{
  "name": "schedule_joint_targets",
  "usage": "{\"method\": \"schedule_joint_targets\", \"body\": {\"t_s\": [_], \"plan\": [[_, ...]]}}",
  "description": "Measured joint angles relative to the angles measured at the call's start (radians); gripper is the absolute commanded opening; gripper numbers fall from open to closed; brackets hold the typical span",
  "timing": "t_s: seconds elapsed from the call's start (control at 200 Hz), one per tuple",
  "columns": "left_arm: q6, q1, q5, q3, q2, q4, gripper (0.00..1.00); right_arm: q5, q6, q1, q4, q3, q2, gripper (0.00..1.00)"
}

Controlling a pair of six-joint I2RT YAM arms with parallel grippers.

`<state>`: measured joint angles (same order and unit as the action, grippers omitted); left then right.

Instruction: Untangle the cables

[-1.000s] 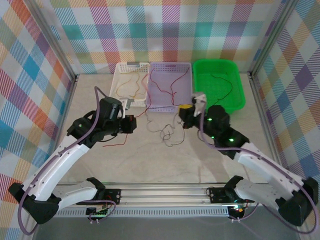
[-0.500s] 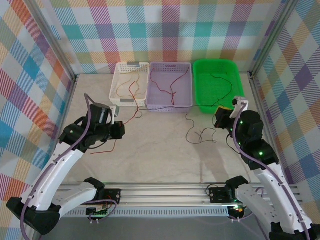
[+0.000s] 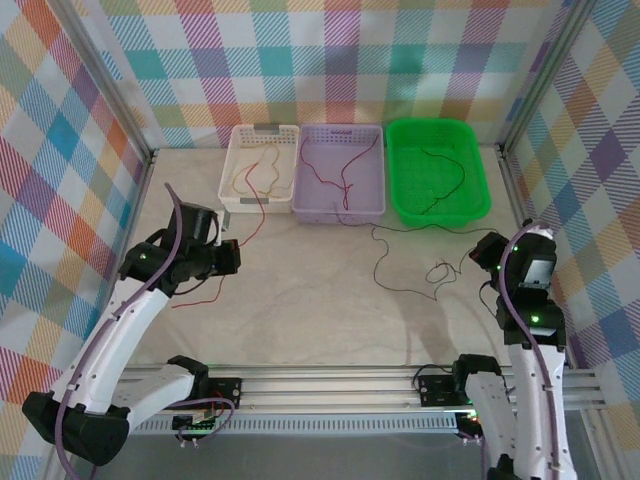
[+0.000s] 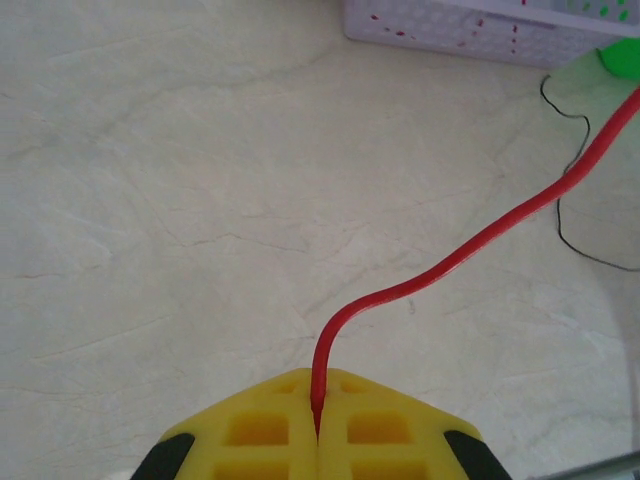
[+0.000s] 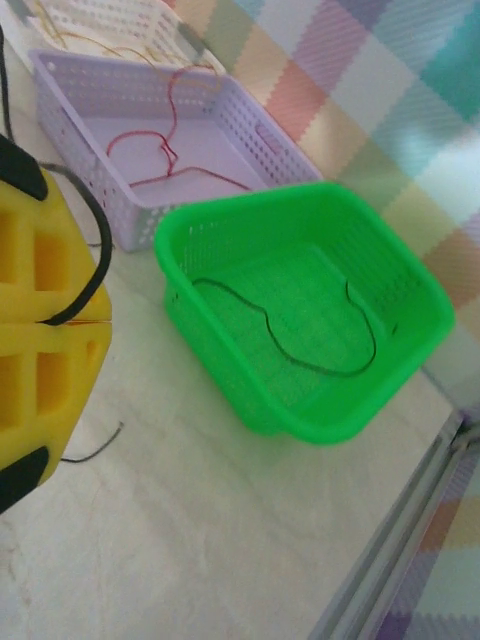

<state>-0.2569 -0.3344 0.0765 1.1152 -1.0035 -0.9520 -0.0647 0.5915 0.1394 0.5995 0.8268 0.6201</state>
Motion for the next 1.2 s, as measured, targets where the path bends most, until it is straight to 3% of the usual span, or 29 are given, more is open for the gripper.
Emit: {"method": "schedule_joint_targets", "body": {"t_s": [0.14,0.295,0.43,0.64,0.995,1.2], "plan": [[0.000,0.019,0.010,0.000,-0.001,0.003,0.00,0.158,0.027,0.139,0.002,-0.050,0.019,0.00],[-0.020,0.023,0.073,0.026,-0.038,0.023,0.00,0.298,0.033,0.148,-0.021,-0.056,0.028,0.00],[-0.060,0.020,0.151,0.146,-0.165,0.084,0.00,0.380,0.038,0.149,-0.050,-0.056,0.011,0.00],[-0.098,-0.050,0.203,0.476,-0.487,0.174,0.00,0.447,0.053,0.149,-0.080,-0.056,-0.021,0.00],[-0.090,-0.160,0.207,1.259,-1.171,0.088,0.00,0.516,0.060,0.148,-0.087,-0.056,-0.068,0.00],[-0.096,-0.175,0.198,1.476,-1.420,0.092,0.00,0.534,0.059,0.149,-0.082,-0.053,-0.097,0.00]]}}
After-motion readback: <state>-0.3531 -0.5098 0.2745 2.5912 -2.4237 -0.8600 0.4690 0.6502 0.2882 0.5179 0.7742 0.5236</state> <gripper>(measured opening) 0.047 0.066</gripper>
